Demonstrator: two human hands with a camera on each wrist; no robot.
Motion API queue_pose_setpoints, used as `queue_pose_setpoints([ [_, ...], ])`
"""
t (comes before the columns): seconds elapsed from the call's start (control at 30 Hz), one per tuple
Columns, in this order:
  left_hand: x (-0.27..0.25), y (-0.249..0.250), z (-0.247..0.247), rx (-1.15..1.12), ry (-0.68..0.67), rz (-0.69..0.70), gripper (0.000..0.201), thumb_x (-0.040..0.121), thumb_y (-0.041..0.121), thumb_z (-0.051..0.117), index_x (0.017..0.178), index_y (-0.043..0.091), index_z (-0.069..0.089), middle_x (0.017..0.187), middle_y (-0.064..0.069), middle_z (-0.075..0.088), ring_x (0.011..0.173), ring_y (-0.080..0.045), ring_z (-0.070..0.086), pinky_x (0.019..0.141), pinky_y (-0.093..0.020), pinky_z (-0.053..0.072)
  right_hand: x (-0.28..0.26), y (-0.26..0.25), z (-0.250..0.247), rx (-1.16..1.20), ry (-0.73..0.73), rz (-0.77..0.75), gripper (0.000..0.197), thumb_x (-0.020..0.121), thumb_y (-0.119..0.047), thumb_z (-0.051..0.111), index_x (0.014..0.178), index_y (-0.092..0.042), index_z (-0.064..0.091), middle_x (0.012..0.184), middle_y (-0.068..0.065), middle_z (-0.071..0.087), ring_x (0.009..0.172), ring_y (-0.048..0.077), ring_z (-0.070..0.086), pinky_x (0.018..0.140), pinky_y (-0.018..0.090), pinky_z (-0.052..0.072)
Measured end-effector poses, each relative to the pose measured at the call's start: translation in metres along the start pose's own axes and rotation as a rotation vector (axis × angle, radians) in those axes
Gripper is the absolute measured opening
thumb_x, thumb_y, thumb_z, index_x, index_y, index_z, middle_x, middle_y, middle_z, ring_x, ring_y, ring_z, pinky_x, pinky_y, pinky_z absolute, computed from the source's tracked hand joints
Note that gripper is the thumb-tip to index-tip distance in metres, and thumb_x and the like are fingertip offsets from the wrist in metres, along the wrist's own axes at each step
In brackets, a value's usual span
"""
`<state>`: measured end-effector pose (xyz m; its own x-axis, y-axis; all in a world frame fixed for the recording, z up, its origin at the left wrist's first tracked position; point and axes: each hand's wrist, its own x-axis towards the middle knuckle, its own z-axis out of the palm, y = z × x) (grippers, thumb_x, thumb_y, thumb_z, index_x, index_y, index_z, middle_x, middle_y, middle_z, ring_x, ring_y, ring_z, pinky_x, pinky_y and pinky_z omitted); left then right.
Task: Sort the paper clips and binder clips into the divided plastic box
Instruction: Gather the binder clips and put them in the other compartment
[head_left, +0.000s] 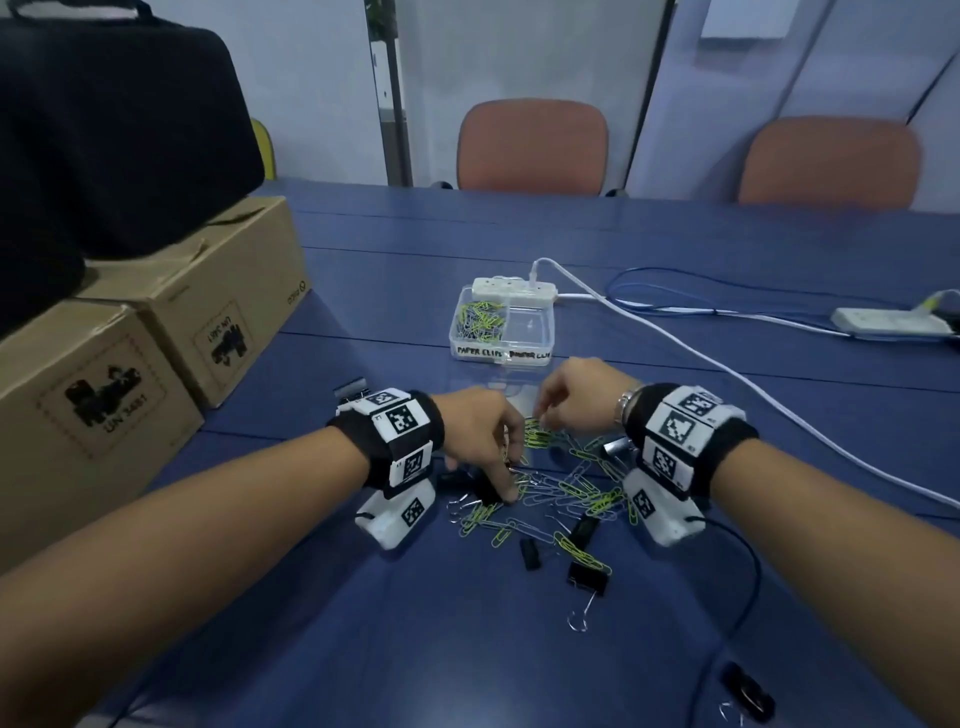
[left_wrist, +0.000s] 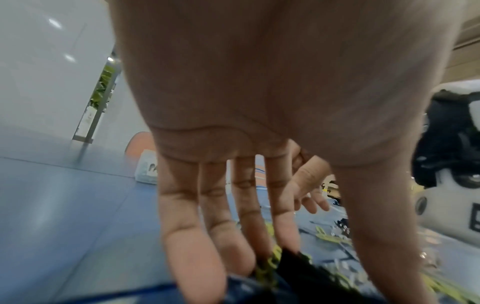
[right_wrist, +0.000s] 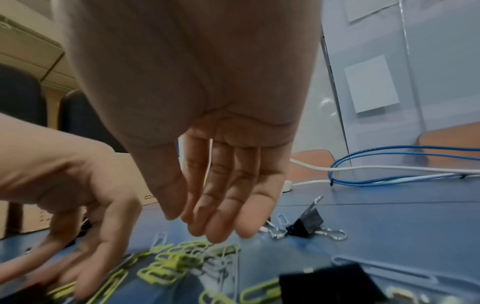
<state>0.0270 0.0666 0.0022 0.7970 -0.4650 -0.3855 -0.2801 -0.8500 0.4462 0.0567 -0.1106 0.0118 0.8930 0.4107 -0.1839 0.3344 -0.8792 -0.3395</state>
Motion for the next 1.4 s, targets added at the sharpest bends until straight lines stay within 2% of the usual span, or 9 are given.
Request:
queue_pose_setpoints([
  [0.1, -0.009, 0.002, 0.002, 0.012, 0.016, 0.036, 0.051, 0.056, 0.044, 0.094, 0.097, 0.026, 0.071, 0.091, -0.004, 0.070, 0.064, -0.012, 0.061, 0.060, -0.035, 0.060, -0.014, -0.005, 0.009, 0.001, 0.025, -0.037, 0.009, 0.083, -0.022, 0.069, 0.087, -0.026, 0.077, 0.078, -0.012, 0.066, 0.082, 0.012, 0.064, 0.070, 0.025, 0.053],
  [0.2, -0.019, 0.001, 0.002, 0.054, 0.043, 0.055, 0.051, 0.053, 0.046, 0.095, 0.094, 0.026, 0.071, 0.089, 0.003, 0.070, 0.070, -0.009, 0.060, 0.069, -0.028, 0.052, -0.028, -0.015, 0.019, -0.025, -0.008, -0.107, 0.014, 0.082, -0.028, 0.071, 0.094, -0.023, 0.076, 0.078, -0.011, 0.063, 0.079, 0.013, 0.060, 0.065, 0.023, 0.046],
  [0.37, -0.029, -0.008, 0.008, 0.121, 0.106, 0.043, 0.037, 0.057, 0.033, 0.094, 0.087, 0.023, 0.074, 0.081, 0.009, 0.070, 0.066, -0.004, 0.059, 0.066, -0.021, 0.049, -0.032, -0.029, 0.040, -0.089, -0.048, -0.153, 0.037, 0.072, -0.038, 0.081, 0.104, -0.022, 0.070, 0.094, -0.003, 0.068, 0.086, 0.019, 0.063, 0.074, 0.030, 0.053],
  [0.53, -0.037, -0.015, 0.008, 0.105, 0.182, 0.031, 0.024, 0.064, 0.013, 0.083, 0.085, 0.021, 0.075, 0.054, 0.023, 0.058, 0.052, 0.011, 0.052, 0.049, -0.006, 0.035, -0.026, -0.033, 0.048, -0.050, -0.016, -0.178, 0.032, 0.073, -0.038, 0.080, 0.099, -0.021, 0.072, 0.091, -0.002, 0.070, 0.084, 0.018, 0.063, 0.073, 0.029, 0.052],
  [0.8, -0.041, -0.039, -0.007, 0.067, 0.333, -0.026, 0.034, 0.064, 0.008, 0.077, 0.095, 0.017, 0.067, 0.078, 0.008, 0.066, 0.073, -0.012, 0.063, 0.060, -0.019, 0.049, -0.015, -0.026, 0.035, 0.197, 0.119, -0.059, 0.018, 0.070, -0.034, 0.079, 0.079, -0.021, 0.070, 0.075, -0.008, 0.069, 0.067, 0.010, 0.062, 0.063, 0.025, 0.052],
  [0.97, -0.035, -0.047, -0.003, 0.088, 0.348, -0.067, 0.041, 0.068, 0.009, 0.075, 0.105, 0.018, 0.062, 0.095, 0.003, 0.070, 0.079, -0.017, 0.064, 0.070, -0.025, 0.052, 0.021, -0.019, 0.019, 0.137, 0.212, 0.101, 0.020, 0.072, -0.037, 0.076, 0.079, -0.020, 0.070, 0.078, -0.004, 0.070, 0.077, 0.016, 0.067, 0.072, 0.032, 0.058],
  [1.07, -0.034, -0.048, -0.002, 0.077, 0.347, -0.046, 0.038, 0.070, 0.021, 0.080, 0.103, 0.020, 0.061, 0.094, 0.005, 0.069, 0.079, -0.016, 0.062, 0.069, -0.024, 0.049, 0.041, -0.018, 0.016, 0.009, 0.182, 0.141, 0.019, 0.075, -0.038, 0.073, 0.079, -0.020, 0.070, 0.082, 0.000, 0.072, 0.082, 0.021, 0.067, 0.077, 0.038, 0.059],
  [1.2, -0.038, -0.048, -0.001, 0.075, 0.252, -0.020, 0.051, 0.056, 0.038, 0.093, 0.093, 0.021, 0.062, 0.092, 0.008, 0.067, 0.085, -0.015, 0.063, 0.073, -0.028, 0.050, 0.059, -0.017, 0.019, -0.044, 0.145, 0.144, 0.021, 0.078, -0.037, 0.074, 0.085, -0.017, 0.072, 0.091, 0.005, 0.072, 0.089, 0.026, 0.067, 0.082, 0.039, 0.058],
  [1.4, -0.042, -0.058, -0.008, 0.107, 0.221, -0.058, 0.048, 0.055, 0.020, 0.094, 0.090, 0.019, 0.060, 0.082, 0.009, 0.060, 0.084, -0.021, 0.061, 0.062, -0.024, 0.044, 0.055, -0.013, 0.018, 0.033, 0.158, 0.106, 0.023, 0.080, -0.041, 0.072, 0.093, -0.022, 0.074, 0.093, 0.001, 0.073, 0.087, 0.021, 0.068, 0.081, 0.037, 0.058],
])
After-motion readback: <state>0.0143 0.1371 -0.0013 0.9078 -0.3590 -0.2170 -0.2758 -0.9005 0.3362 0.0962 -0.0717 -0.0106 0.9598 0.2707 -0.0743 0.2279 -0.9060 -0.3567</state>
